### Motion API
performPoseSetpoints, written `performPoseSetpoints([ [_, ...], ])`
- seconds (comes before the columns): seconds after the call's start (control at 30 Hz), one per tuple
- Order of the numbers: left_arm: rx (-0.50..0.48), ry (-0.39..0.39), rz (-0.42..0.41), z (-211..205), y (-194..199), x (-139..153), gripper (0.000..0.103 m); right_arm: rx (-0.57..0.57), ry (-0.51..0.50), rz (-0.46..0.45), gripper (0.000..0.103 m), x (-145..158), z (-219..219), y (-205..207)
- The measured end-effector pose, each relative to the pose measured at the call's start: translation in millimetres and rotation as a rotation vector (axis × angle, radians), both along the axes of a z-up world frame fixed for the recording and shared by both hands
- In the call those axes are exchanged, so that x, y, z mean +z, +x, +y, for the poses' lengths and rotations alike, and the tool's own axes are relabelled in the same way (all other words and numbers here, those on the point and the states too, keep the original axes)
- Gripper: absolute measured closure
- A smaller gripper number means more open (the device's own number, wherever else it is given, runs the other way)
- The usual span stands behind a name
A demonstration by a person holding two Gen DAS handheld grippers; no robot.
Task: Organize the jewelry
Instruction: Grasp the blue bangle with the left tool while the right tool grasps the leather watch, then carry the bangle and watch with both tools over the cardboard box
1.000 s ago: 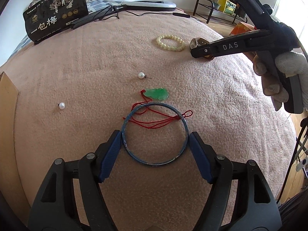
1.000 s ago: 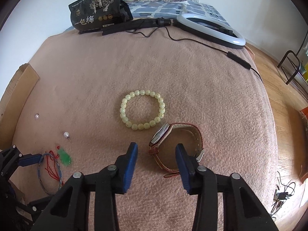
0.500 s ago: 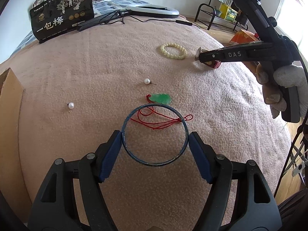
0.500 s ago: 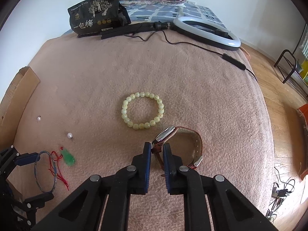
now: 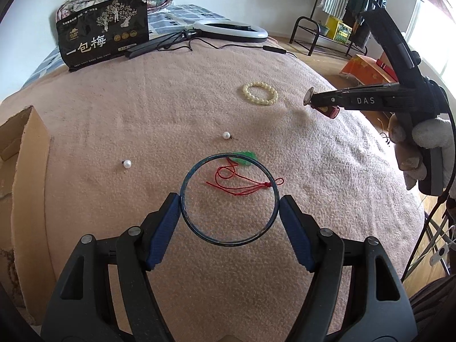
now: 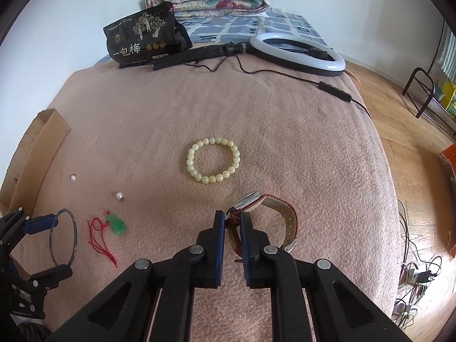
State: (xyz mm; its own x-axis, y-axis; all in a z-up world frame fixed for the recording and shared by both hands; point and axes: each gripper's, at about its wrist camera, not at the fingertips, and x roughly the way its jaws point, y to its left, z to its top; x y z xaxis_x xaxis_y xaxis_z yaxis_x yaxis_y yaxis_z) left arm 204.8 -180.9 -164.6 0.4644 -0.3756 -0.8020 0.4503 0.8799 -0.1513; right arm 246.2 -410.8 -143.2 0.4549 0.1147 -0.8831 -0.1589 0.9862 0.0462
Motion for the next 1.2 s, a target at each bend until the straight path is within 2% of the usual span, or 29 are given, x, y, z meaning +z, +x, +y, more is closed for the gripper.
performPoseSetpoints([
  [0.5,0.061,-0.023,-0.059,36.3,-16.5,31.4,0.03,0.017,0.024,-0.073,0.095,41.1,18.9,-25.7],
  [1.2,0.248,-0.048,-0.132,144.9,-32.9,67.7,0.03,0.186,0.046,-0.16,0.095,90.8,131.6,-36.0],
])
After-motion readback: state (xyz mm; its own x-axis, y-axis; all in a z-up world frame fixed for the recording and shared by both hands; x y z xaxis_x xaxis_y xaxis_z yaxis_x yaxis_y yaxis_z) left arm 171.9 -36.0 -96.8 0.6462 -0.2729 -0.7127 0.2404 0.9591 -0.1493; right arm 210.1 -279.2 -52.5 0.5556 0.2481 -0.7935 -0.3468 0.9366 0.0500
